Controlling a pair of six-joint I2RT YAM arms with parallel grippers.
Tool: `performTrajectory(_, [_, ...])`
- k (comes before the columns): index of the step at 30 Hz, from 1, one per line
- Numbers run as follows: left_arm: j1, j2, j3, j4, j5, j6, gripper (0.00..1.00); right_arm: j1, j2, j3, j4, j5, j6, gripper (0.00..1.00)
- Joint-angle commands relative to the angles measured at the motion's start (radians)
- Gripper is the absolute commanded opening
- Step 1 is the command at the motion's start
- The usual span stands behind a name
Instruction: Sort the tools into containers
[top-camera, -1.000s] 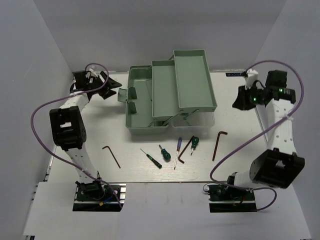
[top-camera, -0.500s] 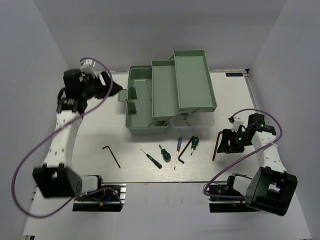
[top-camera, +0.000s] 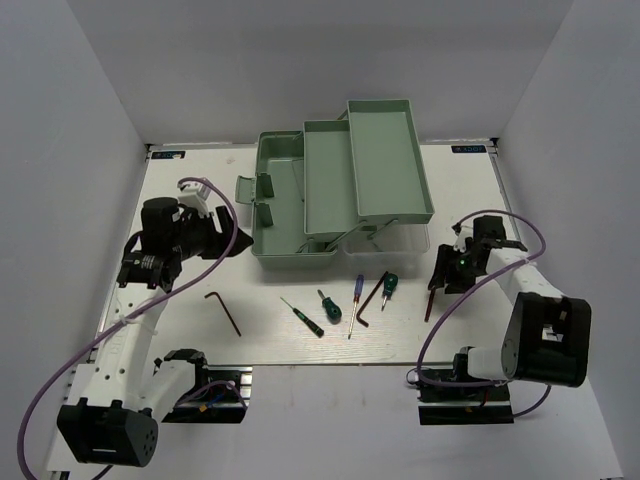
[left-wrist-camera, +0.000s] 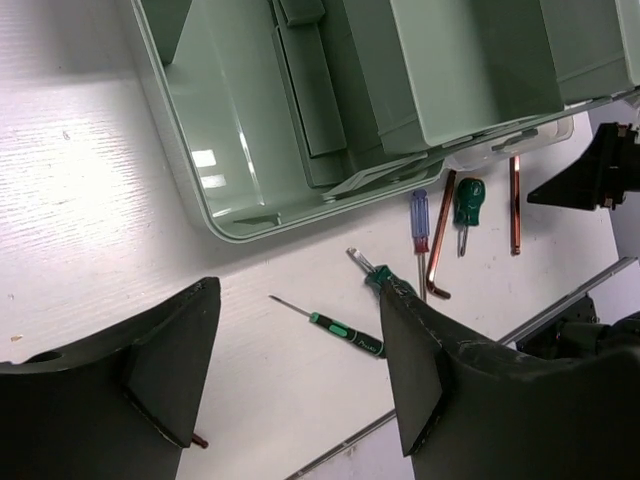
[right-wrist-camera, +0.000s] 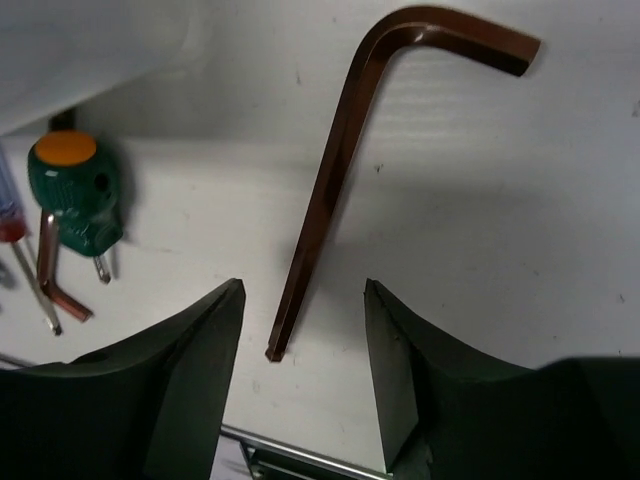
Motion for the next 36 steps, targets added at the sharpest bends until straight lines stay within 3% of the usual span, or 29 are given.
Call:
performTrajectory(1, [-0.015,-0.022,0.015,-0.02,-0.008,0.02,0.75,0.041,0.012,-0.007,0.097,0.114,0.075,0.56])
performTrajectory(6, [-0.035,-0.022,0.015,-0.02,0.015,0.02,0.75,0.102,0.063,-0.011,0.114,0.179,0.135,0.54])
performTrajectory(11, [-0.076,0.021,0.025,-0.002,0.035,0.029,0.72,0.171,0.109,-0.007,0.107,0.339,0.196,0.37])
performTrajectory(17, [-0.174,0.116,0.08,0.016,0.013,0.038,0.71,0.174,0.124,-0.045,0.08,0.357,0.241,0.25])
performTrajectory(23, [-0.327,0.196,0.112,0.062,-0.057,0.02,0.71,0.144,0.089,-0.001,0.014,0.391,0.271,0.0])
performTrajectory(30, [-0.544,0.322,0.179,0.084,-0.152,0.02,0.71,0.048,-0.041,0.166,-0.089,0.423,0.245,0.0])
performTrajectory(36, [-0.688,0.395,0.209,0.098,-0.2,0.049,0.71,-0.031,-0.138,0.367,-0.046,0.394,0.167,0.0])
